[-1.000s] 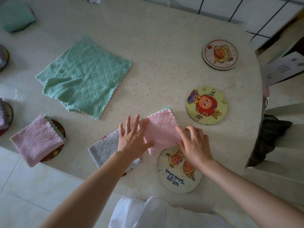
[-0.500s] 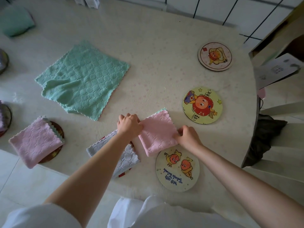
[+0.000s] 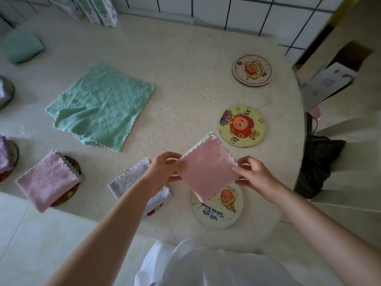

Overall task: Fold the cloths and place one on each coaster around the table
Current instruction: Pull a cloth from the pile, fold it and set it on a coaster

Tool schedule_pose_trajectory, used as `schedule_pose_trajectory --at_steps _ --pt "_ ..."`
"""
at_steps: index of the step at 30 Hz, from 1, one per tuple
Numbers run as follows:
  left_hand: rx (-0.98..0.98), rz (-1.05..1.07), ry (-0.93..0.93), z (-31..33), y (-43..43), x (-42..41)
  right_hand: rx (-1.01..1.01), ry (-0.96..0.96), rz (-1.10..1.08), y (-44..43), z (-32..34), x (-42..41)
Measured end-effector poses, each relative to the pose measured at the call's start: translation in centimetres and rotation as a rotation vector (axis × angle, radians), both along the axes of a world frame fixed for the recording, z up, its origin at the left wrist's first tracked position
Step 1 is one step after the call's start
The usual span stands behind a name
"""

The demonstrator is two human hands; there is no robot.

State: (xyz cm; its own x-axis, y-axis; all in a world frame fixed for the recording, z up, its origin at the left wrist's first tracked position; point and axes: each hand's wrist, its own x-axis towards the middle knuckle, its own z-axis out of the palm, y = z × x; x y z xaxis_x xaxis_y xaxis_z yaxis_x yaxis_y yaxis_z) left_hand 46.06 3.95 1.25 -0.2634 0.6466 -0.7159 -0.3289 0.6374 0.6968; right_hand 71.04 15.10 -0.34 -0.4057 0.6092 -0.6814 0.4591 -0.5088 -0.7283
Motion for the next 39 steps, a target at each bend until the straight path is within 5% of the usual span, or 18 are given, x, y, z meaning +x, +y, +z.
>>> schedule_pose_trajectory --at_steps 7,15,29,39 --pt "-0.089 -0.010 0.059 -3.2 -3.9 4.4 0.039 -0.113 -0.010 -3.8 -2.8 4.0" --pt "-0.150 -0.051 0.341 -4.8 -5.2 5.6 0.132 -0.278 0.019 -6.7 -5.2 4.9" --pt "-0.045 -0.398 0.844 -4.4 -4.9 4.7 0.597 -0.678 0.508 -4.5 -2.5 3.8" --pt "-0.048 -0.278 1.006 -2.7 -1.0 -5.8 0.871 -0.509 0.756 3.1 0.8 -9.9"
